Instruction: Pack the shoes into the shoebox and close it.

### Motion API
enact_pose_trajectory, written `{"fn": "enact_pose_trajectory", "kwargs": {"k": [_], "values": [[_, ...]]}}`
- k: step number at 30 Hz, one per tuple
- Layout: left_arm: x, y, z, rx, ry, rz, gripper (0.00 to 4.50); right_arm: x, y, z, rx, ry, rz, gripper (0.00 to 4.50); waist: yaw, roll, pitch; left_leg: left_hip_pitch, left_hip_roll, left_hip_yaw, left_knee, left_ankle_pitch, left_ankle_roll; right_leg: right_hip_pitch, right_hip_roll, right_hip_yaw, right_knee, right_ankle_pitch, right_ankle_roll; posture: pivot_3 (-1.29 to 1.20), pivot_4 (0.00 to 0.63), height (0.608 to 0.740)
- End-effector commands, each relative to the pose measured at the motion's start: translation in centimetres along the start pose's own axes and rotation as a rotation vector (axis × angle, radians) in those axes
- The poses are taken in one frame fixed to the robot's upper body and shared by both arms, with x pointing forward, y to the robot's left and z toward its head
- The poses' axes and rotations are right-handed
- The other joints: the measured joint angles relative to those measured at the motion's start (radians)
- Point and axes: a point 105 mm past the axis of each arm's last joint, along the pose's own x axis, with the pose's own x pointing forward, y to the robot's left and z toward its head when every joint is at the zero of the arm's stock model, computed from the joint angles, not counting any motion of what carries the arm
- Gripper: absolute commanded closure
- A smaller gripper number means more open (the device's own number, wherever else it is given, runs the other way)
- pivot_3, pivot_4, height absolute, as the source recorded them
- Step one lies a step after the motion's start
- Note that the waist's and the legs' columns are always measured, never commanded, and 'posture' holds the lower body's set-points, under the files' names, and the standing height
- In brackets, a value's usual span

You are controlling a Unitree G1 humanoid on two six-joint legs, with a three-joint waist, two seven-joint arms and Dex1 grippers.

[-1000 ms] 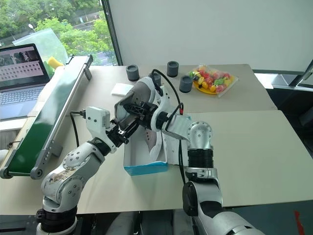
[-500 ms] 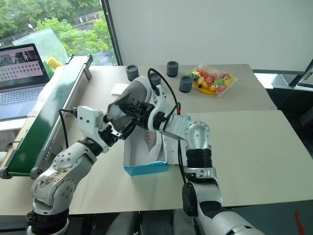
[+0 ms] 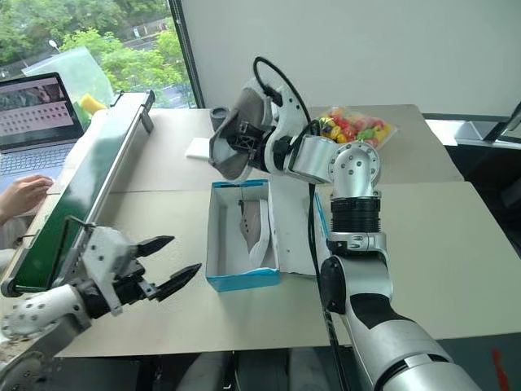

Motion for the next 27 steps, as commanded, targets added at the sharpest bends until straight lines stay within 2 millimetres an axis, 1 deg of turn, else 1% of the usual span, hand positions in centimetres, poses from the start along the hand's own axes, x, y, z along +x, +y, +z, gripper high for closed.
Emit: {"fn": "enact_pose_trajectory", "kwargs": {"k": [1, 4, 8, 10, 13, 15, 19, 22, 24, 27], "values": [[-2.3, 1.7, 0.5, 0.106, 0.021, -0.017, 0.01, -0.1, 0.2, -1.7, -0.032, 0.154, -0.021, 3.87, 0.000, 0.001, 0.000, 0.000, 0.000, 0.000, 0.000, 0.000, 0.000, 0.000, 0.000, 0.000, 0.000, 0.000, 0.000, 0.00, 0.150, 0.737], [-3.2, 2.0, 0.6, 0.146, 0.051, -0.054, 0.01, 0.4, 0.1, -3.8, -0.035, 0.278, -0.036, 3.87, -0.001, 0.001, 0.001, 0.000, 0.000, 0.000, -0.001, 0.000, 0.000, 0.000, 0.000, 0.000, -0.001, 0.000, 0.000, 0.00, 0.150, 0.737], [-3.3, 1.7, 0.7, 0.175, 0.066, -0.093, 0.01, 0.9, -0.7, -5.3, -0.022, 0.347, -0.086, 3.87, -0.001, 0.001, 0.001, 0.000, 0.001, 0.001, -0.001, 0.000, 0.000, 0.000, 0.000, 0.000, -0.001, 0.000, 0.000, 0.00, 0.150, 0.737], [-3.2, 1.5, 0.9, 0.187, 0.067, -0.105, 0.01, 1.3, -0.7, -5.9, -0.022, 0.380, -0.097, 3.87, 0.000, 0.001, 0.001, -0.001, 0.001, 0.001, -0.001, 0.000, 0.000, -0.001, 0.000, 0.000, -0.001, 0.000, 0.000, 0.00, 0.150, 0.737], [-3.1, 1.4, 1.1, 0.194, 0.061, -0.109, 0.01, 1.8, 0.1, -6.2, -0.028, 0.410, -0.085, 3.87, -0.001, 0.001, 0.001, 0.000, 0.001, 0.000, -0.001, 0.000, 0.000, 0.000, 0.000, 0.000, -0.001, 0.000, 0.000, 0.00, 0.150, 0.737], [-3.0, 1.2, 1.3, 0.199, 0.057, -0.110, 0.01, 2.0, 0.2, -6.5, -0.023, 0.431, -0.089, 3.87, -0.006, 0.001, 0.001, 0.000, 0.002, 0.001, -0.001, 0.000, 0.000, -0.001, 0.000, 0.000, -0.001, 0.000, 0.000, 0.00, 0.150, 0.737], [-2.8, 1.0, 1.5, 0.206, 0.047, -0.113, 0.01, 2.8, 0.0, -8.6, -0.002, 0.499, -0.103, 3.87, -0.012, 0.001, 0.001, 0.000, 0.002, 0.001, -0.001, 0.000, 0.000, -0.001, 0.001, 0.000, -0.001, 0.000, 0.000, 0.00, 0.150, 0.737], [-2.7, 1.0, 1.6, 0.208, 0.046, -0.112, 0.01, 3.1, 0.2, -9.5, 0.002, 0.526, -0.100, 3.87, -0.020, 0.001, 0.001, 0.000, 0.002, 0.001, -0.001, 0.000, 0.000, -0.001, 0.001, 0.000, -0.001, 0.000, 0.000, 0.00, 0.150, 0.737], [-2.6, 1.1, 1.7, 0.215, 0.046, -0.110, 0.01, 3.6, -0.2, -11.0, 0.011, 0.566, -0.126, 3.87, -0.022, 0.001, 0.001, 0.000, 0.002, 0.001, -0.001, 0.000, 0.000, -0.001, 0.001, 0.000, -0.001, 0.000, 0.000, 0.00, 0.150, 0.737], [-2.5, 1.3, 1.9, 0.220, 0.040, -0.108, 0.01, 3.9, -0.7, -12.2, 0.022, 0.598, -0.152, 3.87, -0.023, 0.001, 0.001, 0.000, 0.002, 0.001, -0.001, 0.000, 0.000, -0.001, 0.001, 0.000, -0.001, 0.000, 0.000, 0.00, 0.150, 0.737]]}}
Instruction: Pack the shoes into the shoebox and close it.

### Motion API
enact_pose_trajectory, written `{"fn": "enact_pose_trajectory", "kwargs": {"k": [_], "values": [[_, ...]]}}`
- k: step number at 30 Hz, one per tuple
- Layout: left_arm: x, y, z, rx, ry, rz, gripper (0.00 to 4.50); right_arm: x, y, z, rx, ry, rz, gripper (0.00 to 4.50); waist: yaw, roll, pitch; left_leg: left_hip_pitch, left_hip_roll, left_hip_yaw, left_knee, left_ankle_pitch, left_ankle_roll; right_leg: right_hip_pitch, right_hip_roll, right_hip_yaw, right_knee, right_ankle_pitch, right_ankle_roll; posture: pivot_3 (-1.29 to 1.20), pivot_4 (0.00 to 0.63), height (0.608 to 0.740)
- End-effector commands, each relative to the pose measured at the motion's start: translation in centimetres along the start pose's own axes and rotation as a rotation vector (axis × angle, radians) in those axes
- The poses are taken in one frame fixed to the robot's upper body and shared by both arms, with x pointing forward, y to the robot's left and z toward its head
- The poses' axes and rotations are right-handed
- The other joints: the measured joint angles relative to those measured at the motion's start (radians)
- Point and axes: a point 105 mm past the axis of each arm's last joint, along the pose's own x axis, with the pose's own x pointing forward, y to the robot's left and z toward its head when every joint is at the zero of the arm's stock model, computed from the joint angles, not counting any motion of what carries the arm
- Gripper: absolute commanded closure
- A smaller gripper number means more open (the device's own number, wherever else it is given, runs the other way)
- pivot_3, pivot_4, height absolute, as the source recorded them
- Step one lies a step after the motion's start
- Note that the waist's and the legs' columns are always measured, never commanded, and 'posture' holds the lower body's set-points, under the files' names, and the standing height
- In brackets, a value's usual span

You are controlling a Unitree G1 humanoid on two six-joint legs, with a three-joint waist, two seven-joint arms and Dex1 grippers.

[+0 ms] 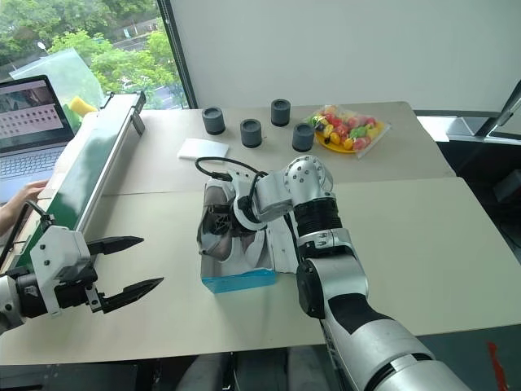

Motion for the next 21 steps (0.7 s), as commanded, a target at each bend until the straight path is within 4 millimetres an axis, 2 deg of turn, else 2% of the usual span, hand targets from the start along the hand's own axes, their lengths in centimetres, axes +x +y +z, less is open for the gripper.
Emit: {"fn": "enact_pose_trajectory", "kwargs": {"k": [1, 5, 9, 11, 12, 19, 20, 21], "values": [[0.1, 0.0, 0.8, 0.041, -0.016, -0.005, 0.01, 0.9, 0.1, -0.7, -0.003, 0.029, -0.016, 3.87, -0.002, 0.000, 0.000, 0.000, 0.000, 0.000, 0.000, 0.000, 0.000, 0.000, 0.000, 0.000, 0.000, 0.000, 0.000, 0.00, 0.150, 0.737], [0.3, 0.0, 0.8, 0.046, -0.014, -0.007, 0.01, 1.6, -0.1, -1.3, 0.005, 0.059, -0.033, 3.87, -0.002, 0.000, 0.000, 0.000, 0.000, 0.000, 0.000, 0.000, 0.000, 0.000, 0.001, 0.001, 0.000, 0.000, 0.000, 0.00, 0.150, 0.737], [0.4, -0.1, 0.9, 0.050, -0.016, -0.010, 0.01, 2.0, 0.5, -1.3, -0.010, 0.077, -0.016, 3.87, -0.003, 0.000, 0.000, 0.000, 0.000, 0.000, 0.000, 0.000, 0.000, 0.000, 0.001, 0.001, 0.000, 0.000, 0.000, 0.00, 0.150, 0.737], [0.4, -0.1, 0.9, 0.049, -0.017, -0.008, 0.00, 2.1, 0.5, -1.1, -0.012, 0.071, -0.022, 3.04, -0.003, 0.000, 0.000, 0.001, 0.000, 0.000, 0.000, 0.000, 0.000, 0.000, 0.002, 0.001, 0.000, 0.000, 0.000, 0.00, 0.150, 0.737], [0.4, -0.1, 0.9, 0.049, -0.017, -0.008, 0.00, 2.1, 0.5, -1.1, -0.013, 0.069, -0.023, 2.94, -0.003, 0.000, 0.000, 0.001, 0.000, 0.000, 0.000, 0.000, 0.000, 0.000, 0.002, 0.001, 0.000, 0.000, 0.000, 0.00, 0.150, 0.737], [0.4, 0.0, 0.8, 0.048, -0.014, -0.004, 0.00, 1.6, 1.0, 0.7, -0.046, -0.010, -0.024, 0.41, -0.002, 0.000, 0.000, 0.001, 0.000, 0.000, 0.000, 0.000, 0.000, 0.000, 0.002, 0.001, 0.000, 0.000, 0.000, 0.00, 0.150, 0.737], [0.4, 0.0, 0.7, 0.048, -0.014, -0.004, 0.00, 1.3, 1.2, 1.2, -0.054, -0.031, -0.021, 0.10, -0.002, 0.000, 0.000, 0.001, 0.000, 0.000, 0.000, 0.000, 0.000, 0.000, 0.002, 0.001, 0.000, 0.000, 0.000, 0.00, 0.150, 0.737], [0.5, 0.1, 0.7, 0.049, -0.015, -0.003, 0.00, 1.0, 1.4, 1.6, -0.060, -0.048, -0.017, 0.04, -0.002, 0.000, 0.000, 0.001, 0.000, 0.000, 0.000, 0.000, 0.000, 0.000, 0.002, 0.001, 0.000, 0.000, 0.000, 0.00, 0.150, 0.737]]}}
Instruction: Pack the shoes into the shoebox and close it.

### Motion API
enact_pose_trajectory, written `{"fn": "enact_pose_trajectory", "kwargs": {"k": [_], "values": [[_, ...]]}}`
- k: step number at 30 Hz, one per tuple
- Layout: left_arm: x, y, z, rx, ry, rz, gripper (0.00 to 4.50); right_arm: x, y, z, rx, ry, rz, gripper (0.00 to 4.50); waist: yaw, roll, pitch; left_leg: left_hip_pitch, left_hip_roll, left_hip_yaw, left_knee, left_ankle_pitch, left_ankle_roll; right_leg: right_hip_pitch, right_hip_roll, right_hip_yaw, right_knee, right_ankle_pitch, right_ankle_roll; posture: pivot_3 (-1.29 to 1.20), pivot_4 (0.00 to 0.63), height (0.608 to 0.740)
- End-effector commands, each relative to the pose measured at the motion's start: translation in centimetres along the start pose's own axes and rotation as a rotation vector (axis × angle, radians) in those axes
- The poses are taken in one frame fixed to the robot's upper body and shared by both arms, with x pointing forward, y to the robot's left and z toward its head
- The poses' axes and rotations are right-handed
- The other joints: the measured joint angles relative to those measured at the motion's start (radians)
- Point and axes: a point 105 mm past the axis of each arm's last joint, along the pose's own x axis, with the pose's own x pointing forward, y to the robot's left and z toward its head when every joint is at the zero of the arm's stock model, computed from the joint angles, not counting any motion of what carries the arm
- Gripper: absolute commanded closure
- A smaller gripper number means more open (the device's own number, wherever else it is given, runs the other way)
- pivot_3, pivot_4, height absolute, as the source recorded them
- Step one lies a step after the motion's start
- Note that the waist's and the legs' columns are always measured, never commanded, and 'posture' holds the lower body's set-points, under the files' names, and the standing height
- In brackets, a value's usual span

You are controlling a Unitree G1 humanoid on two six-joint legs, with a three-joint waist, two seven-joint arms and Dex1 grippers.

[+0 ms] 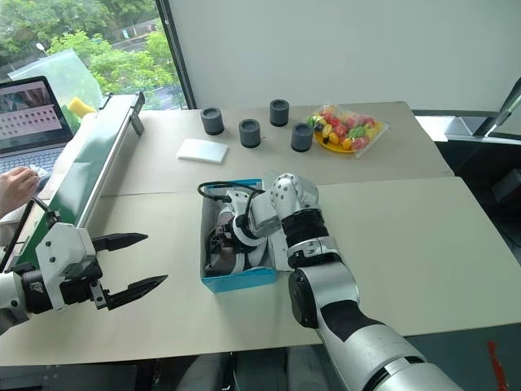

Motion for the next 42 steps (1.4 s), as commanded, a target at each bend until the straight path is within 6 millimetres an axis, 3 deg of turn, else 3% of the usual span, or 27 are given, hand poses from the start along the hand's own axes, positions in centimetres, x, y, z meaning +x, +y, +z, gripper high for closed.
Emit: {"fn": "enact_pose_trajectory", "kwargs": {"k": [1, 5, 10, 18, 21, 25, 29, 33, 35, 37, 42], "values": [[0.1, 0.1, 0.5, 0.038, -0.007, 0.002, 0.00, -1.9, 2.5, 2.9, -0.073, -0.118, 0.043, 0.04, 0.000, 0.000, 0.000, 0.000, 0.000, 0.000, 0.000, 0.000, 0.000, 0.000, 0.000, 0.000, 0.000, 0.000, 0.000, 0.00, 0.150, 0.737], [0.3, 0.3, 0.6, 0.039, -0.015, -0.004, 0.00, -4.4, 2.9, 4.8, -0.114, -0.214, 0.046, 0.04, 0.000, 0.000, 0.000, 0.000, 0.000, 0.000, -0.001, 0.000, 0.000, -0.001, 0.002, 0.000, 0.000, 0.000, 0.000, 0.00, 0.150, 0.737], [1.0, 0.5, 0.4, 0.033, -0.028, 0.000, 0.00, -7.0, 3.0, 5.8, -0.148, -0.298, 0.070, 0.04, 0.001, 0.000, 0.000, 0.000, 0.000, 0.000, -0.001, 0.000, 0.000, -0.001, 0.001, 0.000, 0.000, 0.000, 0.000, 0.00, 0.150, 0.737], [1.3, 0.9, 0.2, 0.027, -0.039, 0.012, 0.00, -8.3, 0.5, 4.3, -0.141, -0.382, 0.070, 0.04, 0.003, 0.000, 0.000, 0.000, 0.001, 0.000, -0.001, 0.000, 0.000, -0.001, 0.001, 0.000, 0.000, 0.000, -0.001, 0.00, 0.150, 0.737], [1.3, 1.1, 0.0, 0.019, -0.039, 0.017, 0.00, -10.1, 1.2, 3.4, -0.212, -0.446, 0.211, 0.04, 0.003, 0.000, 0.000, -0.001, 0.000, 0.000, 0.000, 0.000, 0.000, -0.001, 0.000, 0.000, 0.000, 0.000, 0.000, 0.00, 0.150, 0.737], [1.6, 1.1, -0.5, 0.002, -0.040, 0.018, 0.00, -14.0, 2.6, -0.1, -0.413, -0.457, 0.486, 1.05, 0.006, 0.000, 0.000, -0.001, 0.001, 0.000, -0.001, 0.000, 0.000, -0.001, 0.000, 0.000, 0.000, 0.000, 0.000, 0.00, 0.150, 0.737], [2.1, 1.1, -1.1, -0.025, -0.045, 0.023, 0.00, -17.3, 2.9, -6.6, -0.580, -0.329, 0.745, 2.46, 0.013, 0.000, 0.000, 0.000, 0.001, 0.000, 0.000, -0.001, 0.001, 0.002, 0.000, 0.000, -0.002, 0.000, 0.000, 0.00, 0.150, 0.737], [2.5, 1.0, -1.3, -0.037, -0.056, 0.012, 0.00, -15.8, 0.7, -11.5, -0.610, -0.153, 0.715, 3.76, 0.023, 0.000, 0.000, 0.001, 0.002, 0.000, 0.000, -0.001, 0.001, 0.003, 0.001, 0.000, -0.002, -0.001, 0.002, 0.00, 0.150, 0.737], [2.6, 1.1, -1.2, -0.034, -0.058, 0.005, 0.00, -13.7, -1.2, -13.9, -0.664, -0.060, 0.599, 4.42, 0.026, 0.000, 0.000, 0.001, 0.002, 0.001, 0.001, -0.001, 0.001, 0.003, 0.002, 0.000, -0.003, -0.004, 0.006, 0.00, 0.150, 0.737], [2.6, 1.2, -1.2, -0.030, -0.057, 0.002, 0.00, -12.1, -2.8, -15.5, -0.716, -0.003, 0.504, 4.42, 0.028, -0.001, 0.000, 0.001, 0.002, 0.001, 0.002, -0.001, 0.001, 0.003, 0.002, 0.000, -0.003, -0.005, 0.008, 0.00, 0.150, 0.737], [2.6, 1.3, -0.8, -0.018, -0.058, -0.025, 0.00, -6.9, -8.4, -14.4, -0.689, -0.093, 0.089, 4.42, 0.028, -0.002, -0.001, 0.001, 0.003, 0.005, 0.004, -0.001, 0.001, 0.002, 0.002, 0.003, -0.003, -0.004, 0.008, 0.00, 0.150, 0.737]]}}
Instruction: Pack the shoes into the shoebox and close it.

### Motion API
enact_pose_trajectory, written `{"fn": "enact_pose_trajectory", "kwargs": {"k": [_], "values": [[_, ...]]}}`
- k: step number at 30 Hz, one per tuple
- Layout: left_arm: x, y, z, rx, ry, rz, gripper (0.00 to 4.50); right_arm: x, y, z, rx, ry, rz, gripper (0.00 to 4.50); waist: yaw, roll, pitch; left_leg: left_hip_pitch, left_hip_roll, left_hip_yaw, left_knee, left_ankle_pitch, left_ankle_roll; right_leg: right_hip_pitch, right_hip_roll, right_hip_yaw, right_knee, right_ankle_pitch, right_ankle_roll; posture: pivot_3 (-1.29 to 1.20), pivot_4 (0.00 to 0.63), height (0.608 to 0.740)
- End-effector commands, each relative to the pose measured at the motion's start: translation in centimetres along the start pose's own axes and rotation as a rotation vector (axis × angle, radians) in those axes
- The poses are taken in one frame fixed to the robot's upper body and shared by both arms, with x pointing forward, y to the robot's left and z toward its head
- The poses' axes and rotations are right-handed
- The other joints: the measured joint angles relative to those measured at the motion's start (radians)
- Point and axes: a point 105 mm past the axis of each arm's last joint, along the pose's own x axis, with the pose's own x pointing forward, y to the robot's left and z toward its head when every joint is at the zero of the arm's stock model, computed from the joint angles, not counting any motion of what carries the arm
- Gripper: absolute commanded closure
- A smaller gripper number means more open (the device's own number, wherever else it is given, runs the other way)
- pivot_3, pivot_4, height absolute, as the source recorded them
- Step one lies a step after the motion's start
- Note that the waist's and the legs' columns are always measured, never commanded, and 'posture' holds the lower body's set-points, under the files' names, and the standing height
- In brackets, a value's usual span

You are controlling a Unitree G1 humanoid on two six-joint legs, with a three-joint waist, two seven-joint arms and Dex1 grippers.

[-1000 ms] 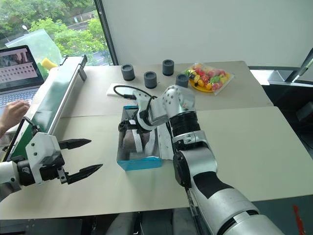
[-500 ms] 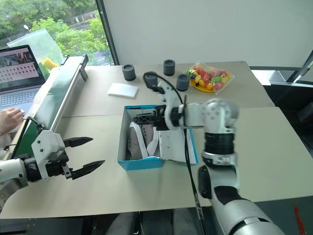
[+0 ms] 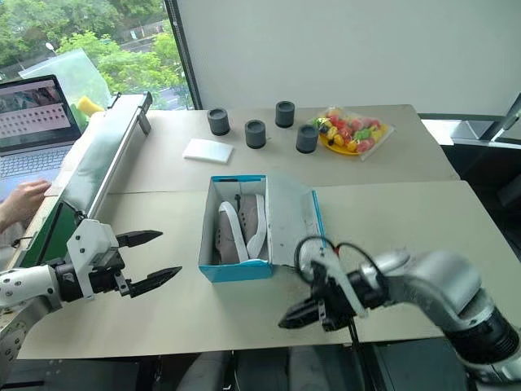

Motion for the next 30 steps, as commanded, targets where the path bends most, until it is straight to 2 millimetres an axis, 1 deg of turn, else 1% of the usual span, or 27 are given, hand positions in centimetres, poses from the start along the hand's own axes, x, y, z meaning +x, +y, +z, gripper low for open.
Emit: {"fn": "enact_pose_trajectory", "kwargs": {"k": [1, 3, 4, 5, 6, 8, 10, 13, 14, 16, 18, 21, 23, 26, 28, 30], "values": [[-0.1, -0.2, 1.0, 0.046, -0.015, -0.037, 0.00, 0.8, -4.3, -0.7, -0.042, -0.011, -0.317, 4.42, 0.004, -0.001, 0.000, 0.000, 0.000, 0.000, 0.000, 0.000, 0.000, 0.000, 0.000, 0.001, 0.000, 0.000, 0.000, 0.00, 0.150, 0.737], [-0.3, -0.5, 1.4, 0.053, -0.019, -0.070, 0.00, 0.9, -5.8, -1.2, -0.016, -0.028, -0.440, 4.42, 0.008, -0.001, 0.000, -0.001, 0.000, 0.000, 0.001, 0.000, 0.000, -0.001, 0.000, 0.002, 0.000, 0.001, 0.000, 0.00, 0.150, 0.737], [-0.5, -0.6, 1.5, 0.059, -0.016, -0.090, 0.00, 0.7, -6.4, -1.3, 0.019, -0.056, -0.497, 4.42, 0.010, -0.001, 0.000, -0.001, 0.000, 0.000, 0.001, 0.000, 0.000, -0.001, -0.001, 0.002, 0.000, 0.001, 0.001, 0.00, 0.150, 0.737], [-0.8, -0.6, 1.6, 0.065, -0.011, -0.109, 0.00, 0.5, -6.9, -1.4, 0.057, -0.084, -0.546, 4.42, 0.013, -0.001, -0.001, -0.001, 0.000, 0.000, 0.001, 0.000, 0.000, -0.001, -0.002, 0.002, 0.000, 0.003, -0.003, 0.00, 0.150, 0.737], [-1.0, -0.6, 1.6, 0.069, -0.005, -0.121, 0.00, 0.3, -7.4, -1.5, 0.111, -0.116, -0.595, 4.42, 0.016, -0.002, -0.001, -0.002, -0.001, 0.000, 0.001, 0.000, 0.000, -0.001, -0.002, 0.003, 0.000, 0.003, -0.004, 0.00, 0.150, 0.737], [-1.2, -0.2, 1.3, 0.079, 0.007, -0.122, 0.00, 0.1, -8.1, -1.7, 0.207, -0.187, -0.680, 4.42, 0.016, -0.003, -0.001, -0.001, -0.001, 0.000, 0.001, 0.000, 0.000, -0.001, -0.002, 0.003, 0.000, 0.004, -0.004, 0.00, 0.150, 0.737], [-1.3, -0.1, 1.2, 0.098, 0.011, -0.127, 0.00, 0.1, -8.5, -2.4, 0.312, -0.235, -0.733, 4.42, 0.017, -0.003, -0.002, 0.000, 0.000, 0.001, 0.001, -0.001, 0.000, 0.000, -0.002, 0.005, 0.000, 0.004, -0.004, 0.00, 0.150, 0.737], [-1.3, -0.1, 1.2, 0.098, 0.001, -0.145, 0.00, -0.5, -9.1, -4.8, 0.429, -0.247, -0.880, 4.42, 0.021, -0.004, -0.003, 0.002, 0.000, 0.002, 0.001, -0.001, 0.000, 0.002, -0.002, 0.005, 0.000, 0.003, 0.000, 0.00, 0.150, 0.737], [-1.2, -0.1, 1.2, 0.099, 0.000, -0.150, 0.00, -0.9, -9.3, -5.4, 0.454, -0.261, -0.929, 4.42, 0.023, -0.005, -0.004, 0.003, 0.000, 0.002, 0.001, -0.001, 0.000, 0.003, -0.002, 0.006, 0.000, 0.001, 0.002, 0.00, 0.150, 0.737], [-1.1, 0.0, 1.1, 0.104, 0.001, -0.161, 0.00, -2.0, -9.9, -6.4, 0.504, -0.307, -1.053, 4.42, 0.030, -0.007, -0.006, 0.005, 0.000, 0.003, 0.001, -0.001, 0.000, 0.004, -0.002, 0.006, 0.000, 0.001, 0.003, 0.00, 0.150, 0.737], [-1.0, 0.0, 1.1, 0.109, 0.000, -0.171, 0.00, -2.7, -10.3, -7.2, 0.587, -0.379, -1.130, 4.42, 0.032, -0.008, -0.006, 0.007, 0.000, 0.005, 0.001, -0.001, 0.000, 0.007, -0.003, 0.007, -0.001, 0.001, 0.004, 0.00, 0.150, 0.737], [-0.7, 0.1, 1.1, 0.115, -0.003, -0.182, 0.00, -3.2, -10.3, -7.2, 0.651, -0.486, -1.177, 4.42, 0.032, -0.009, -0.007, 0.009, 0.000, 0.006, 0.001, 0.000, 0.000, 0.011, -0.005, 0.007, -0.002, 0.000, 0.003, 0.00, 0.150, 0.737], [-0.5, 0.2, 1.2, 0.117, -0.008, -0.185, 0.00, -3.6, -10.4, -7.6, 0.740, -0.586, -1.210, 4.42, 0.032, -0.009, -0.007, 0.010, 0.000, 0.007, 0.001, 0.000, 0.000, 0.012, -0.006, 0.007, -0.003, -0.002, 0.001, 0.00, 0.150, 0.737], [-0.2, 0.2, 1.4, 0.124, -0.017, -0.190, 0.00, -3.9, -11.0, -8.9, 0.887, -0.696, -1.241, 4.42, 0.030, -0.009, -0.007, 0.010, 0.000, 0.008, 0.001, -0.001, 0.001, 0.012, -0.006, 0.008, -0.003, 0.001, 0.005, 0.00, 0.150, 0.737], [0.0, 0.1, 1.5, 0.126, -0.021, -0.192, 0.00, -3.9, -11.5, -9.2, 1.000, -0.811, -1.221, 4.42, 0.029, -0.009, -0.007, 0.010, 0.000, 0.009, 0.001, -0.001, 0.001, 0.012, -0.006, 0.008, -0.003, 0.001, 0.005, 0.00, 0.150, 0.737], [0.1, 0.0, 1.5, 0.127, -0.022, -0.194, 0.00, -3.8, -12.1, -9.0, 1.114, -0.955, -1.159, 4.42, 0.030, -0.008, -0.007, 0.010, 0.000, 0.009, 0.001, -0.001, 0.001, 0.012, -0.006, 0.008, -0.003, 0.001, 0.006, 0.00, 0.150, 0.737]]}}
